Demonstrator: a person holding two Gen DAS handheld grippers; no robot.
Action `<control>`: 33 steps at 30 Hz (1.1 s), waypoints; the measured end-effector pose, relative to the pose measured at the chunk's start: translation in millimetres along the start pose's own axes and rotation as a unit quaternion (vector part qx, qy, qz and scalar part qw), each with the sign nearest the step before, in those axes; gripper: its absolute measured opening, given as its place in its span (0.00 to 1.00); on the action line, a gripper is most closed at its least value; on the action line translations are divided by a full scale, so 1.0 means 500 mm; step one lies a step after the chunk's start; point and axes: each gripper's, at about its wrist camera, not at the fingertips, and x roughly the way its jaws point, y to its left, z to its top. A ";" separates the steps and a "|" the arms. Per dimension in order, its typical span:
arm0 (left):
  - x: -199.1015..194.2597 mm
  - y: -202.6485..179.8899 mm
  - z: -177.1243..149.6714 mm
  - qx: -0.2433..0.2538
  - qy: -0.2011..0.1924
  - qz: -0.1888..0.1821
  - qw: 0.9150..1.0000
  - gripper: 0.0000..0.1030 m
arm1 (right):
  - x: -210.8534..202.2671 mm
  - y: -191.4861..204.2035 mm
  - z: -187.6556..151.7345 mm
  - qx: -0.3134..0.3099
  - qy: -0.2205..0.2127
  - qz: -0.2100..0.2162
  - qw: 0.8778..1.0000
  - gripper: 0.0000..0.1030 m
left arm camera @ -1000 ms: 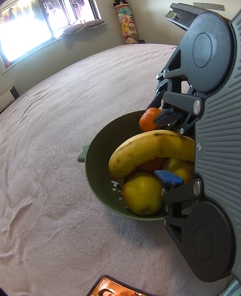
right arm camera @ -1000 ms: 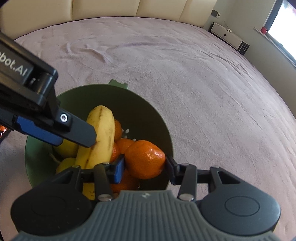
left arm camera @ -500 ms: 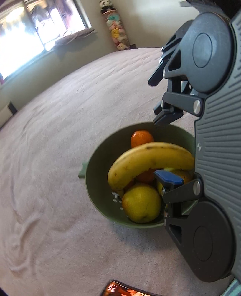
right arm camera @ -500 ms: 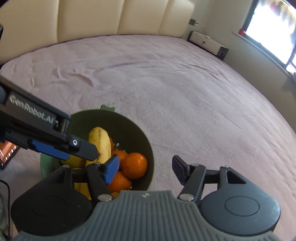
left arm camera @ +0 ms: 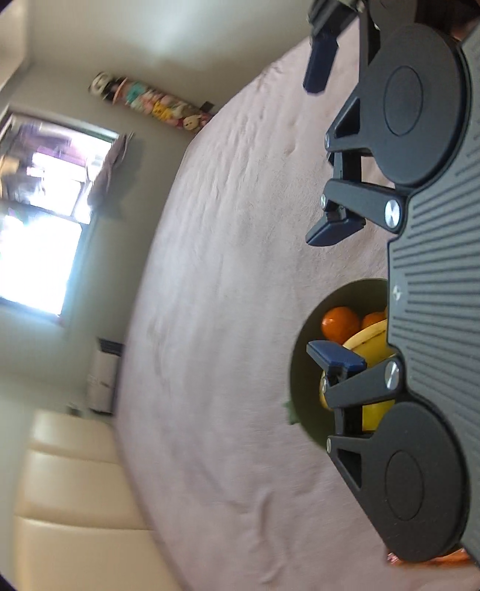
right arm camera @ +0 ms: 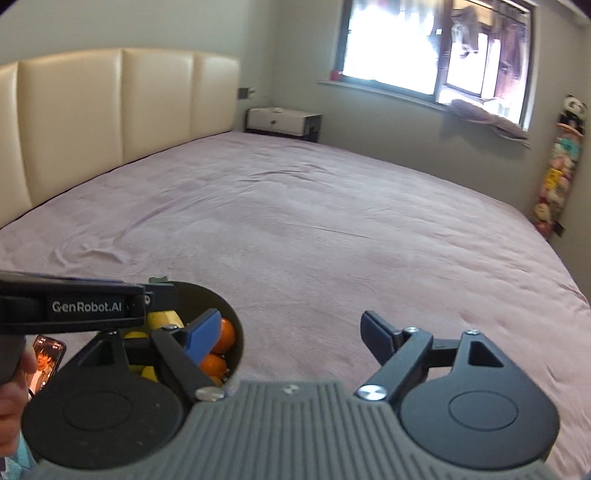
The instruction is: Organize fruits
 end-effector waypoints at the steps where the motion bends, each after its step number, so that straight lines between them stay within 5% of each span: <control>1: -0.011 -0.010 -0.006 0.014 -0.007 0.004 1.000 0.73 | -0.015 -0.005 -0.010 0.009 -0.003 -0.009 1.000 0.81; 7: -0.062 -0.040 -0.062 0.073 -0.038 0.052 0.995 0.84 | -0.076 -0.024 -0.080 0.063 -0.013 -0.063 0.996 0.85; 14: -0.090 -0.077 -0.133 0.121 -0.046 0.087 0.988 0.87 | -0.112 -0.003 -0.152 0.066 -0.021 -0.075 0.995 0.91; 21: -0.057 -0.077 -0.169 0.130 -0.010 0.097 0.987 0.87 | -0.109 0.012 -0.209 0.029 -0.005 -0.071 0.997 0.91; 28: 0.006 -0.074 -0.190 0.147 0.055 0.108 0.982 0.87 | -0.060 -0.012 -0.233 0.060 0.031 -0.069 0.995 0.91; 33: 0.019 -0.075 -0.192 0.145 0.064 0.101 0.982 0.87 | -0.033 -0.019 -0.234 0.083 0.048 -0.065 0.993 0.91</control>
